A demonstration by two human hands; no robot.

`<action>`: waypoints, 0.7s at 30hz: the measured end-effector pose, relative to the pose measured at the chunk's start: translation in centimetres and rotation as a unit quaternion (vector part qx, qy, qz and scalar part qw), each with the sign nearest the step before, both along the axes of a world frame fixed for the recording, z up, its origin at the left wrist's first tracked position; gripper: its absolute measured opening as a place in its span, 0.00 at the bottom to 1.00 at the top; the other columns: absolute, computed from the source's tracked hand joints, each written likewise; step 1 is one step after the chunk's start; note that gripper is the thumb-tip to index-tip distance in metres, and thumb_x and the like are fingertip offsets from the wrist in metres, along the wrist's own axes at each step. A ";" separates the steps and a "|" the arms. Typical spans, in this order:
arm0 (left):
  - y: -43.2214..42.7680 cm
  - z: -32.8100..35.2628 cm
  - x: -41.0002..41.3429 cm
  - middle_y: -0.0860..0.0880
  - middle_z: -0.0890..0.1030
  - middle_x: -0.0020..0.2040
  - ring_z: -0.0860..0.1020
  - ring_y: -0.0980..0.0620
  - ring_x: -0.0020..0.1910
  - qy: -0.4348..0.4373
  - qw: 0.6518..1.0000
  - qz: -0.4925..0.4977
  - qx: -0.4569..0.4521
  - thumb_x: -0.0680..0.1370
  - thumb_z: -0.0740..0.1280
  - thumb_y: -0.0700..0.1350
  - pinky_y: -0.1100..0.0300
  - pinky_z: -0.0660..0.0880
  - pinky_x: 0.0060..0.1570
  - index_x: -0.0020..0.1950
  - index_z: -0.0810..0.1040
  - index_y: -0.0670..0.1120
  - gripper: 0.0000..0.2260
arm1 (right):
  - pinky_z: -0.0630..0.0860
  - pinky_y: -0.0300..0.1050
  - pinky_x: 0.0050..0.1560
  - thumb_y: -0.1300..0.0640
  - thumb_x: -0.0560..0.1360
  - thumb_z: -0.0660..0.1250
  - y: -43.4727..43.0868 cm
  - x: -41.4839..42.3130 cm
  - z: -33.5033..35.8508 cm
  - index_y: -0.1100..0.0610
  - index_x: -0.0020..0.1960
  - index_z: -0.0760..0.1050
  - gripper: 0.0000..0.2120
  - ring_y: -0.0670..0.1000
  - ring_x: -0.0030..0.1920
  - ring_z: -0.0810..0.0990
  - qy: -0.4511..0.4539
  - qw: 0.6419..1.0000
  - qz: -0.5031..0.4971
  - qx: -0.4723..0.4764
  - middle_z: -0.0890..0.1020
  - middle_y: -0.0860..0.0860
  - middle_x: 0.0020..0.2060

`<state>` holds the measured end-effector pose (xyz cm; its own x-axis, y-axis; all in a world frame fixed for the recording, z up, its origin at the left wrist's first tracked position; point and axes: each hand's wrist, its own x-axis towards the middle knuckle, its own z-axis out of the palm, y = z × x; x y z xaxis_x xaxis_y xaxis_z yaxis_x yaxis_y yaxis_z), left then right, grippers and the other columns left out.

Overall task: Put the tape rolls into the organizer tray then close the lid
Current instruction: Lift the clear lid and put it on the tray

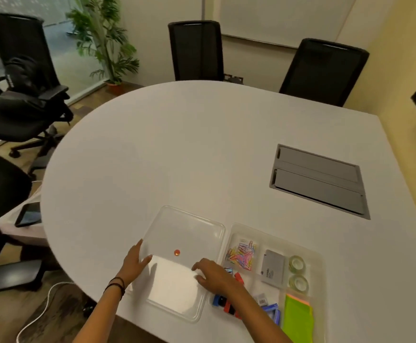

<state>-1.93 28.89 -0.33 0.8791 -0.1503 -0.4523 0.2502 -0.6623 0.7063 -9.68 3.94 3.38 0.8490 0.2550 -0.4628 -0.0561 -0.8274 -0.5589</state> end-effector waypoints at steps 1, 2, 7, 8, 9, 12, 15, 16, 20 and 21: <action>0.6 -0.4 -0.4 0.40 0.58 0.76 0.58 0.42 0.75 0.014 1.000 0.021 -0.011 0.80 0.63 0.43 0.46 0.56 0.74 0.76 0.53 0.41 0.29 | 0.66 0.52 0.68 0.57 0.80 0.57 0.6 0.1 -0.3 0.58 0.68 0.68 0.17 0.57 0.67 0.69 0.023 0.999 0.022 -0.023 0.70 0.58 0.67; 1.0 -0.7 -0.7 0.39 0.60 0.76 0.60 0.41 0.74 0.025 0.999 0.044 -0.017 0.80 0.63 0.43 0.46 0.58 0.73 0.76 0.54 0.41 0.27 | 0.65 0.53 0.69 0.57 0.79 0.57 1.2 0.1 -0.5 0.58 0.68 0.68 0.18 0.58 0.68 0.68 0.039 0.997 0.041 -0.044 0.69 0.58 0.68; 2.1 -1.6 -1.2 0.36 0.75 0.61 0.74 0.39 0.59 0.011 0.989 0.148 0.007 0.79 0.62 0.39 0.46 0.70 0.62 0.71 0.66 0.39 0.19 | 0.48 0.56 0.76 0.59 0.79 0.56 2.8 0.1 -1.3 0.60 0.69 0.67 0.18 0.58 0.71 0.65 0.056 0.992 0.060 -0.093 0.69 0.59 0.70; 2.2 -1.6 -1.1 0.36 0.75 0.60 0.74 0.39 0.58 0.015 0.988 0.152 0.008 0.79 0.62 0.38 0.46 0.70 0.61 0.70 0.67 0.39 0.19 | 0.51 0.55 0.76 0.59 0.79 0.56 2.9 0.1 -1.3 0.60 0.69 0.68 0.18 0.58 0.71 0.65 0.059 0.993 0.054 -0.088 0.70 0.59 0.70; 2.2 -1.5 -0.9 0.36 0.76 0.61 0.74 0.39 0.58 0.022 0.988 0.155 0.009 0.79 0.63 0.38 0.46 0.70 0.61 0.69 0.68 0.39 0.18 | 0.56 0.55 0.75 0.59 0.79 0.57 2.9 0.2 -1.2 0.60 0.68 0.68 0.18 0.58 0.70 0.67 0.065 0.993 0.050 -0.082 0.70 0.58 0.69; 1.9 -0.8 0.1 0.36 0.74 0.64 0.73 0.38 0.62 0.055 0.986 0.160 0.009 0.79 0.64 0.39 0.48 0.69 0.62 0.68 0.69 0.39 0.18 | 0.66 0.52 0.70 0.58 0.79 0.58 2.8 0.1 -1.2 0.59 0.68 0.69 0.18 0.59 0.68 0.70 0.083 0.992 0.050 -0.077 0.71 0.59 0.69; 1.8 -0.7 1.4 0.37 0.72 0.68 0.70 0.38 0.66 0.078 0.985 0.155 0.020 0.77 0.66 0.39 0.48 0.66 0.66 0.66 0.70 0.35 0.18 | 0.67 0.53 0.68 0.60 0.78 0.58 3.0 -0.2 -1.4 0.61 0.66 0.70 0.17 0.60 0.67 0.70 0.083 0.990 0.060 -0.096 0.72 0.60 0.67; 1.8 -0.7 1.6 0.37 0.72 0.67 0.71 0.38 0.66 0.084 0.984 0.158 0.023 0.77 0.67 0.39 0.48 0.66 0.66 0.64 0.71 0.35 0.17 | 0.68 0.54 0.68 0.61 0.78 0.58 3.1 -0.3 -1.4 0.63 0.65 0.71 0.17 0.61 0.66 0.71 0.080 0.990 0.061 -0.103 0.72 0.61 0.66; 1.8 -1.0 1.6 0.37 0.79 0.59 0.75 0.38 0.59 0.073 0.976 0.204 -0.013 0.76 0.67 0.37 0.48 0.70 0.62 0.56 0.78 0.34 0.10 | 0.67 0.53 0.69 0.61 0.78 0.57 3.2 -0.5 -1.2 0.62 0.67 0.69 0.18 0.60 0.67 0.70 0.069 0.992 0.047 -0.095 0.72 0.61 0.67; 1.8 -1.0 1.5 0.37 0.79 0.57 0.75 0.38 0.59 0.065 0.974 0.217 -0.027 0.76 0.67 0.36 0.49 0.71 0.60 0.55 0.78 0.34 0.09 | 0.66 0.52 0.69 0.61 0.79 0.56 3.0 -0.5 -1.0 0.61 0.68 0.68 0.18 0.59 0.68 0.69 0.065 0.993 0.039 -0.086 0.71 0.60 0.68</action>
<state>-0.42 30.73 -1.32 0.8014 0.1954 -0.5654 0.5872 -0.4374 0.6812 -10.19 6.96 2.34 0.7597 0.2263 -0.6096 -0.0499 -0.9145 -0.4016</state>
